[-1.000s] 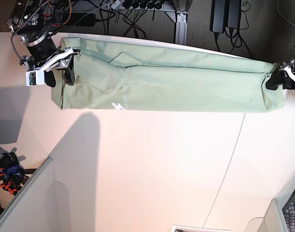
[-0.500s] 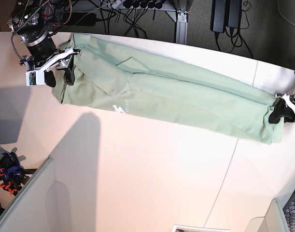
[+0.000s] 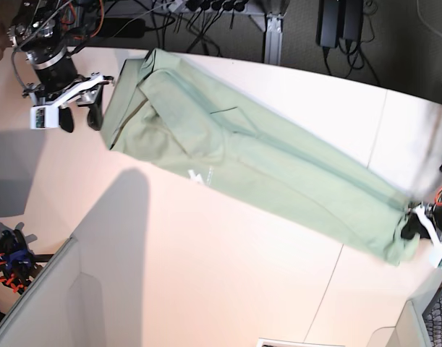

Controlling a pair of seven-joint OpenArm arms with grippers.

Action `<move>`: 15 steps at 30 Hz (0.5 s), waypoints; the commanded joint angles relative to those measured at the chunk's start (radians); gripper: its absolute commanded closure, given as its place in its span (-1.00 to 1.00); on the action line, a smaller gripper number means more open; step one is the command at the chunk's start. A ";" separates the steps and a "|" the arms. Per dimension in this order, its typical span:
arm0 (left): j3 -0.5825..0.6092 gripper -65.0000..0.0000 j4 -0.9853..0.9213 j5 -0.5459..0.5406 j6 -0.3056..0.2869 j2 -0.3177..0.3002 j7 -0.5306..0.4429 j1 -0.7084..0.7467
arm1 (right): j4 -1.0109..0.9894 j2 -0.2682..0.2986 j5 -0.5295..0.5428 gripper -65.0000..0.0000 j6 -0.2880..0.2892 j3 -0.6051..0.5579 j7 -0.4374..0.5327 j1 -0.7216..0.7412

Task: Fold the T-shirt properly
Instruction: 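Grasp the strip end with the left gripper and fold it toward the right gripper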

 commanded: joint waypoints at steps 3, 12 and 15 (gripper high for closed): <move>0.018 1.00 0.062 -0.019 -0.005 -0.037 0.006 -0.040 | 0.016 0.014 0.019 -0.07 -0.004 0.010 0.026 0.002; 0.219 1.00 0.553 -0.102 0.008 0.019 0.192 0.098 | 0.016 0.013 0.027 -0.07 -0.004 0.010 0.027 0.003; 0.257 1.00 0.605 -0.068 0.032 0.078 0.238 0.121 | 0.016 0.013 0.026 -0.07 -0.004 0.010 0.027 0.002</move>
